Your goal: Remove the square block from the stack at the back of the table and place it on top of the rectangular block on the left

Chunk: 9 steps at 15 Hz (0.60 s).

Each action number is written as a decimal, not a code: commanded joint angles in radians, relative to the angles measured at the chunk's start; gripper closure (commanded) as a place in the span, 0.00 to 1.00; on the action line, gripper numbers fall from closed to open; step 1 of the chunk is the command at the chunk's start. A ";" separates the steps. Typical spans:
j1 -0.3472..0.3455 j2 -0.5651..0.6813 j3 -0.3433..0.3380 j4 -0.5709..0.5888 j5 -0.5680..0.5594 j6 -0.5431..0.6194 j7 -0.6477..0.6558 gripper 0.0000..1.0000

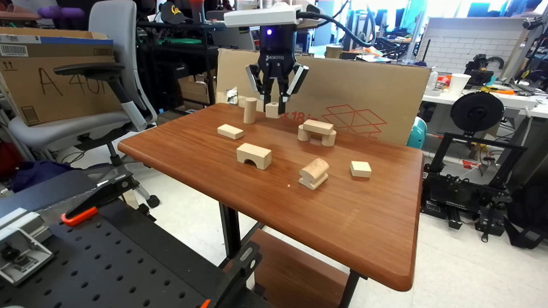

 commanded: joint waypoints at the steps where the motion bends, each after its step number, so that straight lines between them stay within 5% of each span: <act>1: 0.022 -0.057 0.010 -0.087 -0.027 0.023 0.031 0.91; 9: 0.065 -0.062 0.040 -0.126 -0.014 0.056 0.082 0.91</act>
